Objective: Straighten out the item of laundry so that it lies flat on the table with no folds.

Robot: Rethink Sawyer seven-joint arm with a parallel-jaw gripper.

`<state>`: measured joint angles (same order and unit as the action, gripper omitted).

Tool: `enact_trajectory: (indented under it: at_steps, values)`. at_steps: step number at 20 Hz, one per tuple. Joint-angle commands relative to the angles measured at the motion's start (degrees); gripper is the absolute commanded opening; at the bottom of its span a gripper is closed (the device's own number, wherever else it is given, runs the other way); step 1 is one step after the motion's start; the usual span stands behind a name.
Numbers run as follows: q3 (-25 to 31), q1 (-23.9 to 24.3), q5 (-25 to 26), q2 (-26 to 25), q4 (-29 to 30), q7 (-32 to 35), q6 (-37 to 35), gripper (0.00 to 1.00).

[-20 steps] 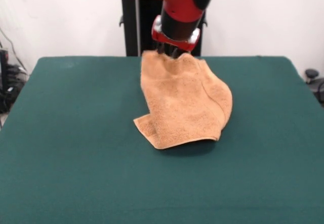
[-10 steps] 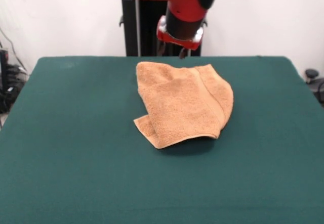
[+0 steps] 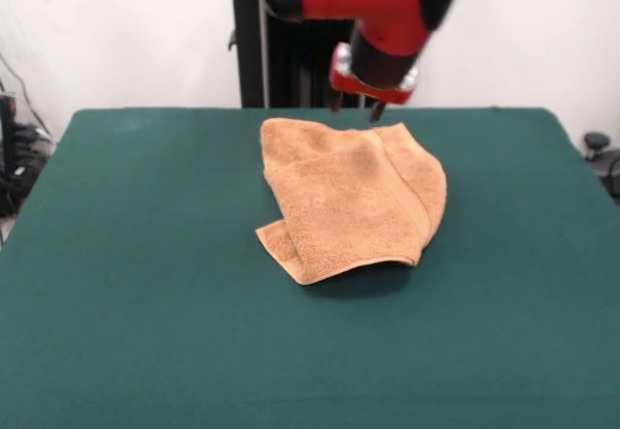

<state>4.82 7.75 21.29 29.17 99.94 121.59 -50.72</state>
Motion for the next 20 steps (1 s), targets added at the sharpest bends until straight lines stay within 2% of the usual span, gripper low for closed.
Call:
enact_trajectory:
  at_steps: [1, 11, 15, 20]
  values:
    - [3.9, -6.9, -3.7, -11.1, -12.0, 9.0, 0.4, 1.0]
    - [3.4, -7.6, -7.6, -17.0, -22.6, 5.4, -6.4, 1.0]
    - [3.9, -7.5, -8.3, -17.6, -23.7, 5.8, -7.1, 1.0]
    - [3.2, -8.9, -9.3, -15.4, -22.9, 8.0, -9.5, 1.0]
